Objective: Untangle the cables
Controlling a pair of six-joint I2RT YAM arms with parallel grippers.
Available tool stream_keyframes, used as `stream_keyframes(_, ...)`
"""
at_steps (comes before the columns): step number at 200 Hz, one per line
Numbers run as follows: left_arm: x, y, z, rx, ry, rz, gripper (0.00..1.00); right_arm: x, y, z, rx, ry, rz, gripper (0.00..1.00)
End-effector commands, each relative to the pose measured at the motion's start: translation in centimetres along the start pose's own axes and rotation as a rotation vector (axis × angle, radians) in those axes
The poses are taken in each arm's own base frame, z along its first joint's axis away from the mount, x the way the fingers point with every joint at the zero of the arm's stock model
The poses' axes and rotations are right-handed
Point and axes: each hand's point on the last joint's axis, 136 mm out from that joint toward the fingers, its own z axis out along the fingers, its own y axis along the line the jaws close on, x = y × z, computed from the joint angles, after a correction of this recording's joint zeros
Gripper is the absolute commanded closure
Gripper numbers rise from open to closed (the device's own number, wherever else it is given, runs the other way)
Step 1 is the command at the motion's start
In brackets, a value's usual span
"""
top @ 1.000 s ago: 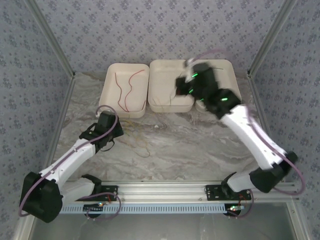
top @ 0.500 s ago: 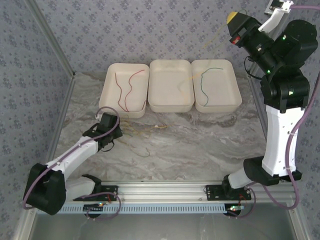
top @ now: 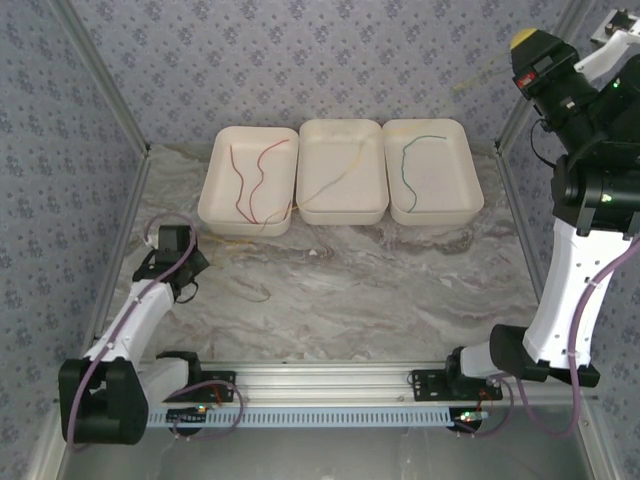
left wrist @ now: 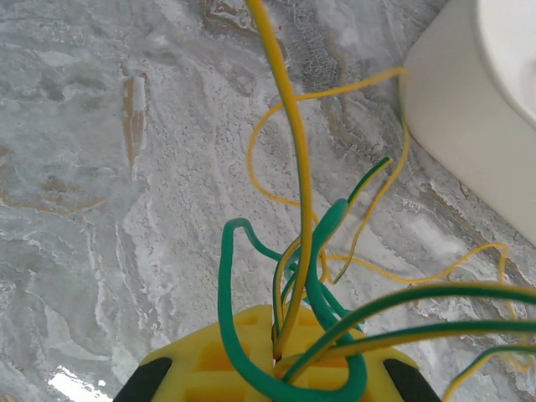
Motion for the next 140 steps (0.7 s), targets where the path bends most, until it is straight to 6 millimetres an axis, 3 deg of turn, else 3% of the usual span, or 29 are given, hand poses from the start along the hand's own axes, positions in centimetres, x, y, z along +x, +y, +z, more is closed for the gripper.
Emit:
stream_keyframes(1, -0.6, -1.7, -0.4, 0.066, 0.037, 0.048, 1.0, -1.7, 2.3, -1.5, -0.08, -0.053, -0.008, 1.0)
stream_keyframes(33, 0.7, -0.8, 1.2, 0.004, 0.107, 0.02, 0.92, -3.0, 2.7, -2.5, -0.073, -0.104, -0.014, 1.0)
stream_keyframes(50, 1.0, -0.4, 1.9, -0.013, 0.123, -0.006, 0.63, -3.7, 3.0, -3.1, -0.065, -0.132, -0.026, 1.0)
stream_keyframes(62, 1.1, -0.1, 2.3, -0.027, 0.129, -0.025, 0.51, -4.1, 3.1, -3.5, -0.058, -0.148, -0.031, 1.0)
stream_keyframes(92, 0.8, 0.0, 3.0, -0.015, 0.148, -0.068, 0.47, -4.5, 3.1, -3.7, -0.057, -0.156, -0.031, 1.0)
stream_keyframes(112, 0.5, -0.7, 2.8, 0.019, 0.149, -0.079, 0.54, -3.3, 3.0, -2.7, -0.09, -0.098, 0.001, 1.0)
stream_keyframes(140, -0.2, -2.0, 1.5, 0.096, 0.129, -0.096, 0.55, -1.7, 3.5, -1.9, -0.117, -0.042, -0.013, 1.0)
